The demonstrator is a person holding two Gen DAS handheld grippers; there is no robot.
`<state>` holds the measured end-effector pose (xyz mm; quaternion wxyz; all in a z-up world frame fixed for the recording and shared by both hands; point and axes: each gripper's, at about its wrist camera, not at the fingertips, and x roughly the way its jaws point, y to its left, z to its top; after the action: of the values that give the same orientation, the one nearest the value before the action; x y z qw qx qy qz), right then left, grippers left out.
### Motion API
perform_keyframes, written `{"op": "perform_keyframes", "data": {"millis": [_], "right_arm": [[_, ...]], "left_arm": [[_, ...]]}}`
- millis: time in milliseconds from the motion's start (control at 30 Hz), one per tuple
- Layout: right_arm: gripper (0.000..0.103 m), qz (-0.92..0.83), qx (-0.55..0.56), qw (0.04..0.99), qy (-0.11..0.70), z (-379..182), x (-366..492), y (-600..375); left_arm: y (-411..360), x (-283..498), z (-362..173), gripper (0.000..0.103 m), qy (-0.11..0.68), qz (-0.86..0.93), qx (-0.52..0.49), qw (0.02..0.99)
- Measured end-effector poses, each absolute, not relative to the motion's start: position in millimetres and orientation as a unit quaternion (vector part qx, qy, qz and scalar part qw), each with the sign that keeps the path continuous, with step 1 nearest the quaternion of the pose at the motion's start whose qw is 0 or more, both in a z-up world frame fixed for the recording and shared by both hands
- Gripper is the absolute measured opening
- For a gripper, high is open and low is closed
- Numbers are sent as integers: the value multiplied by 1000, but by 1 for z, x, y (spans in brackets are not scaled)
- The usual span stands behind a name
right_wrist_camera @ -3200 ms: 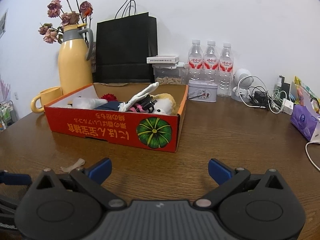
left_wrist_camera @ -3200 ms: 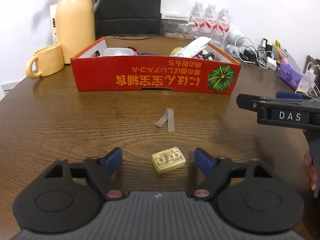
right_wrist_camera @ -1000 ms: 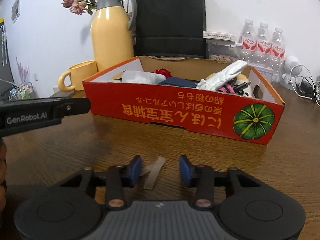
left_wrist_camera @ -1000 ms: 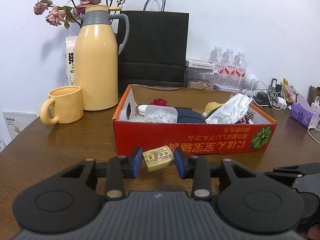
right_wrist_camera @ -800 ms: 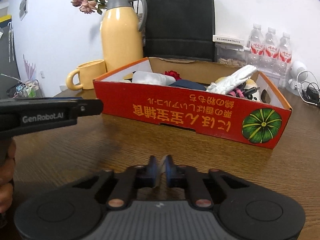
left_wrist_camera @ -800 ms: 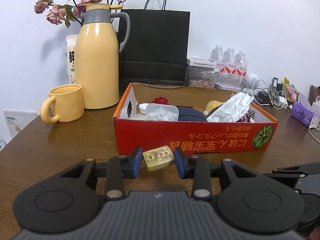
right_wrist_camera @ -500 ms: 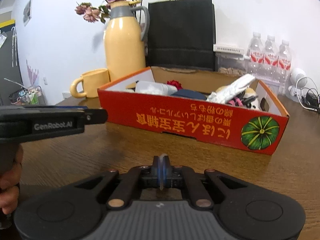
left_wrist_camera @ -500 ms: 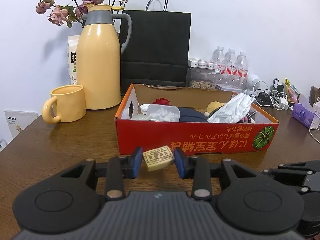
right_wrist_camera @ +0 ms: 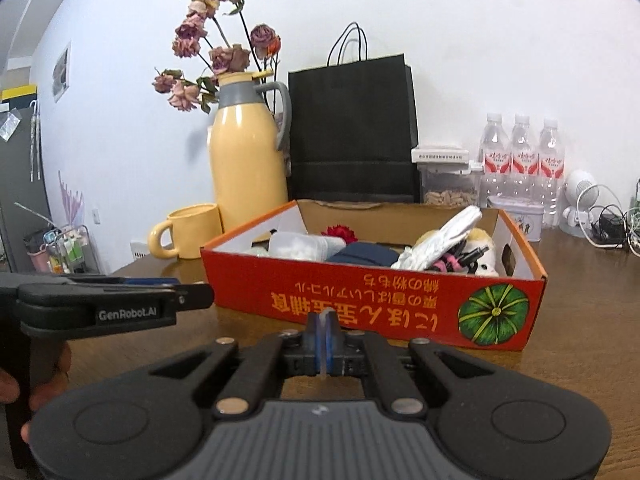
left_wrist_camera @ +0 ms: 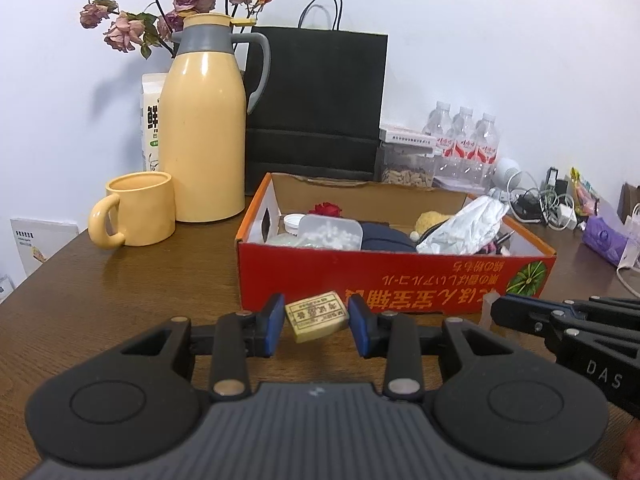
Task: Organize objects
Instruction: 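Carry the packet and strip into the box and open both tools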
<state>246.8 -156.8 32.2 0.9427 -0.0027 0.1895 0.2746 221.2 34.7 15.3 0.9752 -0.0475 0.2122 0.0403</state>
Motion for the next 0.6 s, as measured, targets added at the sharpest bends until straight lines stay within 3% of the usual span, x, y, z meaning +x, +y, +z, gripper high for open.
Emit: {"op": "perform_keyframes", "data": {"millis": [267,600], "right_arm": [[2,276,-16,949,149,66,260,-155],[2,247,-21,959,139,91,337,-131]], "left_arm": [[26,242,49,36,190,19,-49,980],[27,316,84,36,141,39,-66,987]]}}
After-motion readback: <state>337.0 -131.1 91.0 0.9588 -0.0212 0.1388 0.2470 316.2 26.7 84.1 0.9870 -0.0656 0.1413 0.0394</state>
